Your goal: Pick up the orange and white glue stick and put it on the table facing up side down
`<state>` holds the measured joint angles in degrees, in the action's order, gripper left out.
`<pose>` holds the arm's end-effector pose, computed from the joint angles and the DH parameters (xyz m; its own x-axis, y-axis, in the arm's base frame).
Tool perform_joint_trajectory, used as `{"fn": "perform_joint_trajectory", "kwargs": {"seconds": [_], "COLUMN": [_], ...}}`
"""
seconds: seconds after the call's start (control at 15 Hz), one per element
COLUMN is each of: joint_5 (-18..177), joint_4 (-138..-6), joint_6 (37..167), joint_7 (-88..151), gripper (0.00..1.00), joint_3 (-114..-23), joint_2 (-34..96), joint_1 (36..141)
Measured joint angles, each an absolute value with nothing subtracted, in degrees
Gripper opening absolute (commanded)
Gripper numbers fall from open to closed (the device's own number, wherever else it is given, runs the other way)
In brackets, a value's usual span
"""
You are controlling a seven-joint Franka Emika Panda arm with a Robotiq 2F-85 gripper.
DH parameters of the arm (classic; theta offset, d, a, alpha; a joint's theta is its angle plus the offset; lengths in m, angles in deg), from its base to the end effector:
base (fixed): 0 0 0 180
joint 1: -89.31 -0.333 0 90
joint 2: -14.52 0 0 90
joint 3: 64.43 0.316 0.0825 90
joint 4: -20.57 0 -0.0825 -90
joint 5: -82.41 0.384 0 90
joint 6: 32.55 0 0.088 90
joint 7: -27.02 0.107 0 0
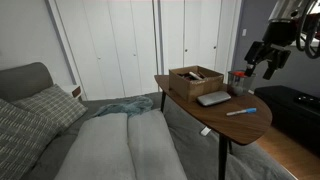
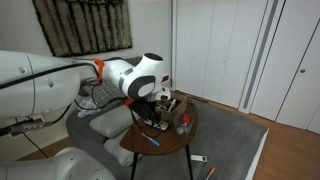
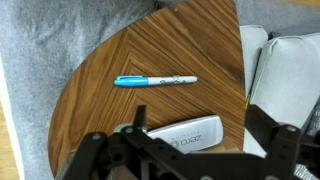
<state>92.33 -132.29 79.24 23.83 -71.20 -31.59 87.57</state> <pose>0.3183 -0.0176 0.4813 0.9939 -0.0680 0.0870 -0.0450 -0.9689 -0.2434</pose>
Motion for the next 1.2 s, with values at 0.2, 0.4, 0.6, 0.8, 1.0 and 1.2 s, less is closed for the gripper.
{"fn": "perform_joint_trajectory", "kwargs": {"seconds": [0.2, 0.4, 0.6, 0.8, 1.0, 1.2], "joint_5": [92.33, 92.33, 92.19, 89.77, 84.82, 85.85], "joint_4": [-132.29, -132.29, -132.19, -131.16, -128.08, -123.01], "joint_6": [79.24, 79.24, 80.60, 85.57, 86.89, 87.11], "joint_7": [23.83, 23.83, 23.72, 18.11, 7.49, -5.12], "gripper": [1.00, 1.00, 1.00, 1.00, 1.00, 1.00], "joint_3": [-71.20, -71.20, -71.37, -74.50, -80.32, -87.99], "joint_2": [-31.59, -31.59, -31.60, -31.61, -30.67, -27.66], "joint_1": [87.57, 87.57, 88.10, 91.26, 93.66, 91.72]}}
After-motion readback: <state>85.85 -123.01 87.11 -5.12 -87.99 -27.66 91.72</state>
